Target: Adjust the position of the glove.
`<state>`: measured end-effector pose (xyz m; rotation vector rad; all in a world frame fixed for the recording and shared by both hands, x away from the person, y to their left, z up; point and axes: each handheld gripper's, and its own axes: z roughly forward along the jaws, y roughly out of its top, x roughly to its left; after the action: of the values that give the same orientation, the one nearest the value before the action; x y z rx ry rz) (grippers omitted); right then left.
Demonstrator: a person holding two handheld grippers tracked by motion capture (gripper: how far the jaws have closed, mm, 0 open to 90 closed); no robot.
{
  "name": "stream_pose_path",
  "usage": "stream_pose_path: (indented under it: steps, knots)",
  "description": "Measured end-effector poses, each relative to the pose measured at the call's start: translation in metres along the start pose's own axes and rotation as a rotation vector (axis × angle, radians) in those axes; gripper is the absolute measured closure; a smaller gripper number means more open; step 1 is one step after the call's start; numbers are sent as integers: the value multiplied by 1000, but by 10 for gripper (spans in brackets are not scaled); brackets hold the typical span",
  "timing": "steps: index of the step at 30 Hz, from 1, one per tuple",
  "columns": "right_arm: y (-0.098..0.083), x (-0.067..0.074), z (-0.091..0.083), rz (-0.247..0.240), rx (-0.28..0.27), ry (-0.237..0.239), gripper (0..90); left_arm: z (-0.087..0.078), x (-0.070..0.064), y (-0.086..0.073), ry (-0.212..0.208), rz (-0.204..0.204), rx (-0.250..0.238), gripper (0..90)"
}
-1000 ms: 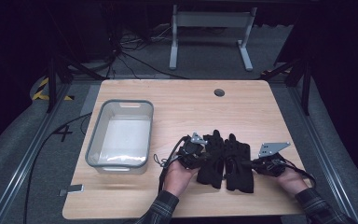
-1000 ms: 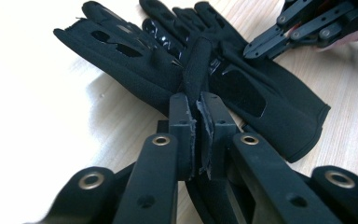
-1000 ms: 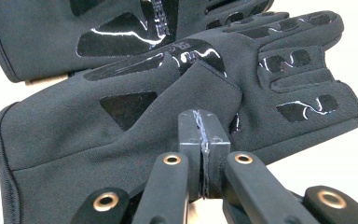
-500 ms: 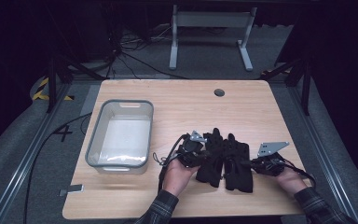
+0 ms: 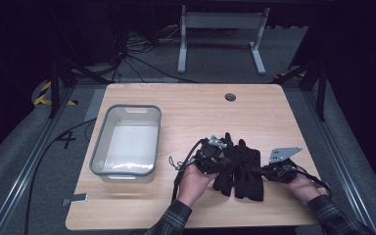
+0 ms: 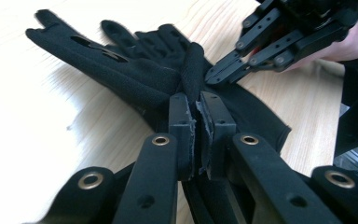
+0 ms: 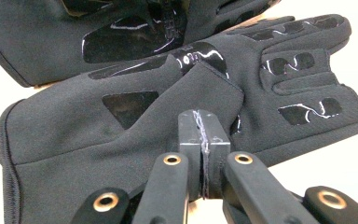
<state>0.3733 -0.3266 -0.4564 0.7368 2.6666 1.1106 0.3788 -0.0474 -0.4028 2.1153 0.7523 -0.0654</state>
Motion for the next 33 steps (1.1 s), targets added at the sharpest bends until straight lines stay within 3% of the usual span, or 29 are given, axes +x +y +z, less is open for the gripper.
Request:
stream_pose_path:
  steps: [9, 19, 25, 30, 33]
  knots:
    - [7, 3, 7, -27, 2, 7, 898, 16, -5, 11, -26, 2, 2, 842]
    - [5, 2, 7, -34, -8, 13, 893, 36, -14, 13, -47, 12, 18, 840]
    - [-5, -5, -17, -5, -21, -36, 864, 40, -16, 13, -51, 16, 24, 826]
    - [-15, -15, -28, 36, -40, -60, 855, 40, -21, 17, -75, 33, -14, 698]
    - [-17, -18, -33, 43, -46, -70, 827, 36, -23, 20, -79, 45, -37, 672]
